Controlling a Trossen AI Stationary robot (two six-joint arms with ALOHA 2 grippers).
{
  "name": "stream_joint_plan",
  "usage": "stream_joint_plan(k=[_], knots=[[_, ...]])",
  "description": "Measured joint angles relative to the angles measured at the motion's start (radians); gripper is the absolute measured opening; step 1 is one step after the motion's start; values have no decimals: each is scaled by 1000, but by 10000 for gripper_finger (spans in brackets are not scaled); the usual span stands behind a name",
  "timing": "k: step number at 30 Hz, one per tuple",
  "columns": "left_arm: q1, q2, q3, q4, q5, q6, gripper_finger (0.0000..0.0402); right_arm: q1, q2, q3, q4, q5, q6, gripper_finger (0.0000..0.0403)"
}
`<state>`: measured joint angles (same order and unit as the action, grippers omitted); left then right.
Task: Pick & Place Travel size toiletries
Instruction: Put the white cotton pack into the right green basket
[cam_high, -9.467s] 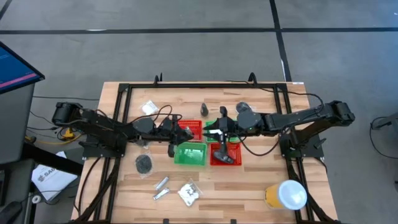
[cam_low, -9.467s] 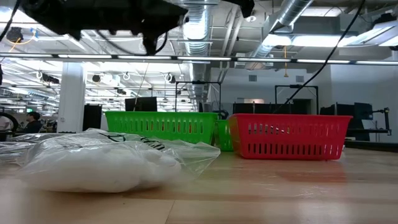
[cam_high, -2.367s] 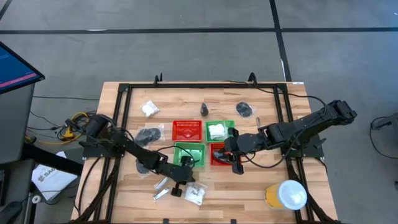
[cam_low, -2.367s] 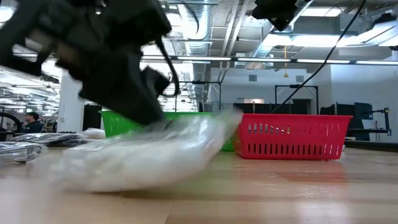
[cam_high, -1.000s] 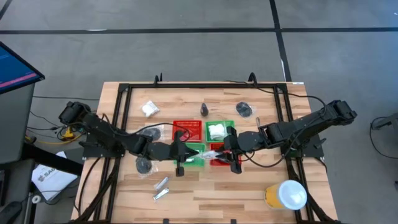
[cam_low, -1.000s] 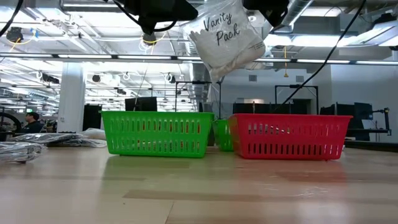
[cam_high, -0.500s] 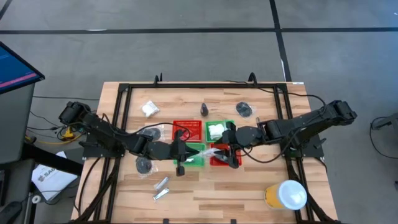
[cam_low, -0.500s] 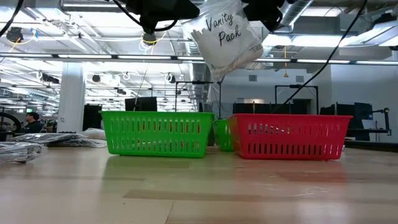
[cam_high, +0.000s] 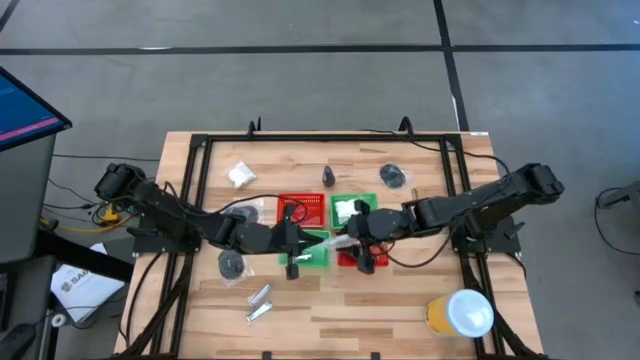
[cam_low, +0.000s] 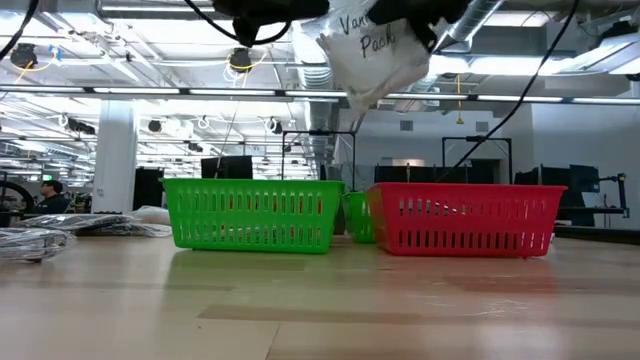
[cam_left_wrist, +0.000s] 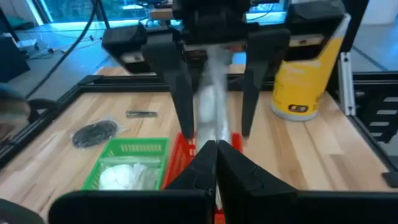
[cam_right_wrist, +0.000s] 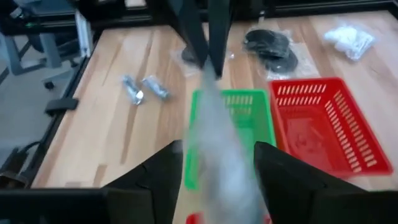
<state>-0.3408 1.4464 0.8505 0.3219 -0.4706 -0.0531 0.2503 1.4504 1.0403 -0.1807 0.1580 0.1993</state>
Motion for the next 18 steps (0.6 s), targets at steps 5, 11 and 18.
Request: stream_joint_plan(k=[5, 11, 18], knots=[[9, 0, 0, -3, 0, 4, 0, -21, 11, 2, 6, 0, -12, 129], [18, 0, 0, 1, 0, 23, 0, -24, 7, 2, 8, 0, -23, 15], [22, 0, 0, 2, -58, 49, 17, -24, 7, 2, 6, 1, -24, 7]])
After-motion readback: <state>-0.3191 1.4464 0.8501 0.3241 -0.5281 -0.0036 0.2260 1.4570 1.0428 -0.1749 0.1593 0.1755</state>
